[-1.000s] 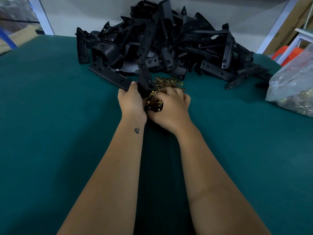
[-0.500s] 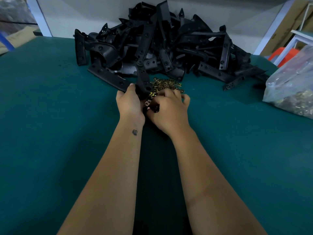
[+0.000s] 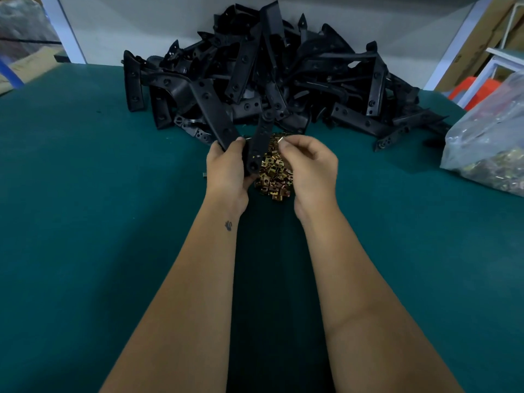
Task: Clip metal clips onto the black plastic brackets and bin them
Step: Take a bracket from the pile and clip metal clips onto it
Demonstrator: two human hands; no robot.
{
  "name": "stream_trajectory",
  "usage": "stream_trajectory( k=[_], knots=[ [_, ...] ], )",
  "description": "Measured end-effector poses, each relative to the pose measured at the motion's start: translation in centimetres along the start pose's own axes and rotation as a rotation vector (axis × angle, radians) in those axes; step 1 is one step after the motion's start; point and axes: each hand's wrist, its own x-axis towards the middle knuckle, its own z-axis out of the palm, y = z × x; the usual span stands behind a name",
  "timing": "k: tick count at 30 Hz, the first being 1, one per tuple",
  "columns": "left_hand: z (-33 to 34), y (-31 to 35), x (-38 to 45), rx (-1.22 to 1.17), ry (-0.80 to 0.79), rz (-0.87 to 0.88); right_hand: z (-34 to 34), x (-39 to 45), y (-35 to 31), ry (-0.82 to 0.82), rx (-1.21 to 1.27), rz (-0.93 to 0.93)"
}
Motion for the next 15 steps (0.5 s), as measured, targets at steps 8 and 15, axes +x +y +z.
stream_trajectory(
  k=[8,15],
  knots=[
    [-0.08,0.1,-0.21,0.044,-0.039,0.0,-0.58,0.22,-0.38,-0.153,0.468,0.189],
    [-0.08,0.13,-0.33,0.075,-0.044,0.009,-0.63,0.4,-0.17,-0.175,0.477,0.182]
  ],
)
